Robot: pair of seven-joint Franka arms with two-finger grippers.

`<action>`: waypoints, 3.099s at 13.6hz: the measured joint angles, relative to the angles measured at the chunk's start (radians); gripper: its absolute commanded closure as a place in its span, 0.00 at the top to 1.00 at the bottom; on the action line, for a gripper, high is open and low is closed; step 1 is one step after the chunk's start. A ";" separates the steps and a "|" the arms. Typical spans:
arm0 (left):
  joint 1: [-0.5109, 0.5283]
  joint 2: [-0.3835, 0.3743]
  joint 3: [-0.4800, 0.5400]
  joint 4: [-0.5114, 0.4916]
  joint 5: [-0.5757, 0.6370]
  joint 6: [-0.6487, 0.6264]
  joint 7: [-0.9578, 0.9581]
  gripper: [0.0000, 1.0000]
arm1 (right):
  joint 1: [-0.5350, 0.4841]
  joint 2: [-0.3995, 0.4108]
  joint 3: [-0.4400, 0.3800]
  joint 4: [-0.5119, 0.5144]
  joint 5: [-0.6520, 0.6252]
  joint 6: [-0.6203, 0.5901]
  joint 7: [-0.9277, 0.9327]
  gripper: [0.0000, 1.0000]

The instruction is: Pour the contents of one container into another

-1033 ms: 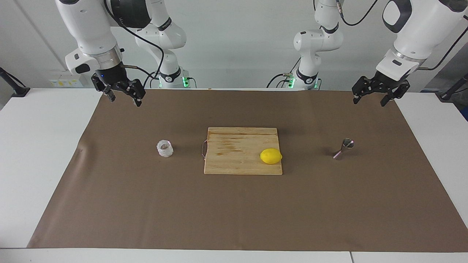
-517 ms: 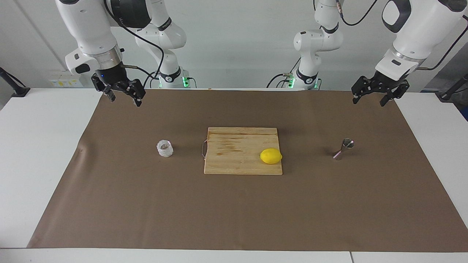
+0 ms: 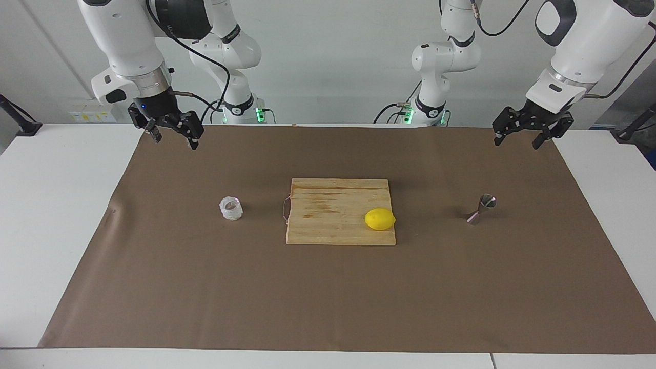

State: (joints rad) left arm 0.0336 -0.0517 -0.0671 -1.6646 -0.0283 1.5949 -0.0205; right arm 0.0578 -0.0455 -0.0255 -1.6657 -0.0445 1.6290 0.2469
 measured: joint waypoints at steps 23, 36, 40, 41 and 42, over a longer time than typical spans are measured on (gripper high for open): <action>0.111 0.107 0.007 -0.338 -0.243 0.497 -1.076 1.00 | 0.000 0.000 0.000 0.000 0.000 0.000 0.000 1.00; 0.112 0.153 -0.005 -0.437 -0.290 0.691 -1.113 1.00 | 0.000 0.000 0.000 0.000 0.000 0.000 0.000 1.00; 0.105 0.158 -0.006 -0.437 -0.290 0.696 -1.116 1.00 | 0.000 0.000 0.000 0.000 0.000 0.000 0.000 1.00; 0.105 0.158 -0.006 -0.437 -0.290 0.696 -1.116 1.00 | 0.000 0.000 0.000 0.000 0.000 0.000 0.000 1.00; 0.104 0.158 -0.006 -0.437 -0.290 0.696 -1.116 1.00 | 0.000 0.000 0.000 0.000 0.000 0.000 0.000 1.00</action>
State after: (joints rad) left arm 0.1380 0.1068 -0.0734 -2.1020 -0.3186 2.2907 -1.1368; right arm 0.0578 -0.0455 -0.0255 -1.6657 -0.0445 1.6290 0.2469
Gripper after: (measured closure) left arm 0.000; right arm 0.000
